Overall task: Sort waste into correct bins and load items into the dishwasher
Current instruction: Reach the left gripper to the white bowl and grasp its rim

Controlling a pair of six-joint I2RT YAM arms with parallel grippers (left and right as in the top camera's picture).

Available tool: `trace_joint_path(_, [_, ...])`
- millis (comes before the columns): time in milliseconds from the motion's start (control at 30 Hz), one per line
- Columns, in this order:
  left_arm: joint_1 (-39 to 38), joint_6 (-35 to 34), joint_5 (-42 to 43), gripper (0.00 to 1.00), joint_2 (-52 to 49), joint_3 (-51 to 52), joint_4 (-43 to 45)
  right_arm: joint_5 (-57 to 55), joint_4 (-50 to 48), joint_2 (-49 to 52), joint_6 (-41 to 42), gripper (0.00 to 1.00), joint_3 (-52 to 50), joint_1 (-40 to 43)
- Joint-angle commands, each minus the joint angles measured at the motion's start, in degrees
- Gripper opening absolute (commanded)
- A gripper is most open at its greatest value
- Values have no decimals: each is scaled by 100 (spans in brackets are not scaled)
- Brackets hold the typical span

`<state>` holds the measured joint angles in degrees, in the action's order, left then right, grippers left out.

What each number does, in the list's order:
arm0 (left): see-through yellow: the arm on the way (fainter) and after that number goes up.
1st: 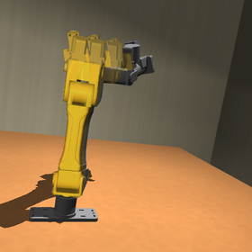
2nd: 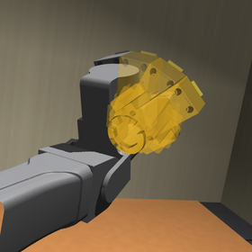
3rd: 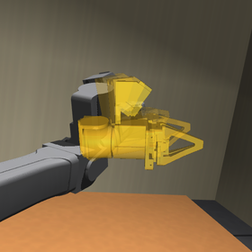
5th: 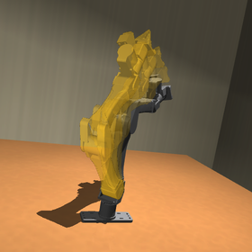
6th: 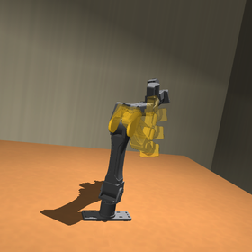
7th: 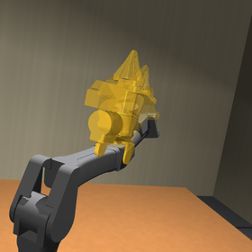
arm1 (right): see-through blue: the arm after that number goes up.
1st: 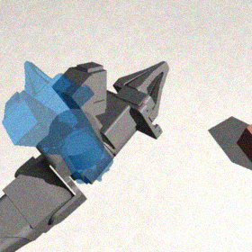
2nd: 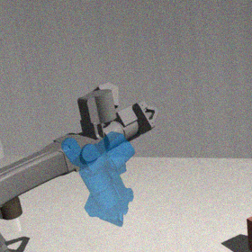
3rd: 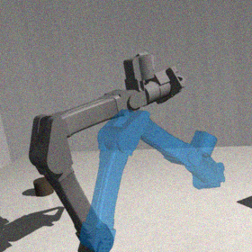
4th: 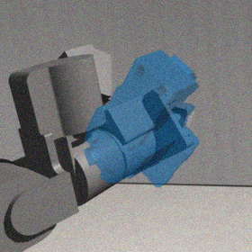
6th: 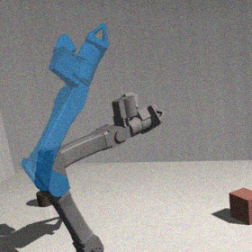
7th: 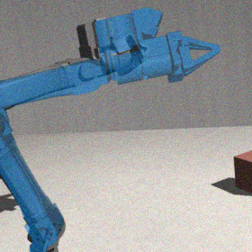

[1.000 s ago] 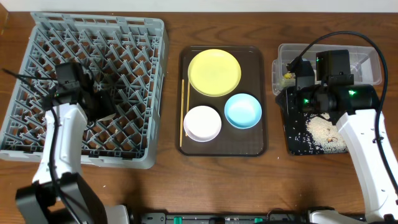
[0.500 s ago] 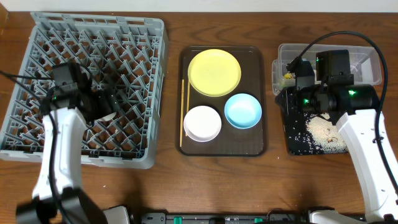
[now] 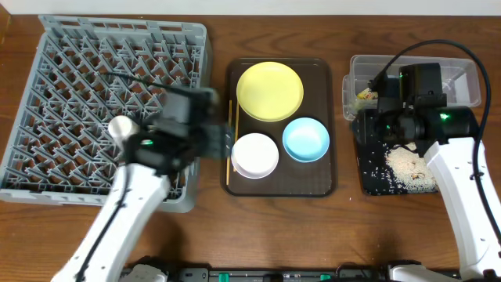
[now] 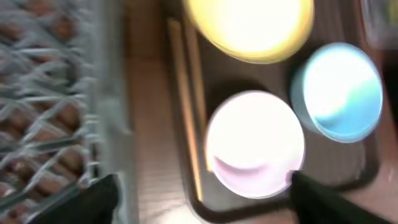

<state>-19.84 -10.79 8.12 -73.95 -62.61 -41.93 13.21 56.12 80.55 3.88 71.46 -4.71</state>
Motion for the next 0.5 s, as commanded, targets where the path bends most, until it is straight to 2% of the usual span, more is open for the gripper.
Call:
trace_joint_path(0, [-824, -94, 22, 42, -494, -63, 9, -160, 13, -20, 166, 42, 4, 79])
trace_joint_path(33, [-1025, -96, 22, 22, -658, -63, 9, -162, 13, -20, 166, 42, 4, 79])
trace_joint_path(67, [-1191, -96, 22, 11, -813, -63, 11, -162, 13, -20, 166, 42, 4, 79])
trace_joint_path(100, [-1283, -101, 20, 6, -909, -63, 9, -162, 13, -20, 166, 42, 4, 79])
trace_joint_path(300, [-1550, -748, -461, 6, -1211, -63, -50, -162, 57, -20, 166, 42, 4, 79])
trace_joint_path(367, [-1550, -1375, -883, 6, -1204, -66, -181, -162, 79, -20, 166, 42, 4, 79])
trace_joint_path(433, [-1550, -2358, -1189, 6, -1202, -66, -420, -162, 111, -20, 166, 41, 4, 79])
trace_joint_path(467, [-1550, -2559, -1268, 6, -1202, -66, -479, -162, 114, -20, 166, 42, 4, 79])
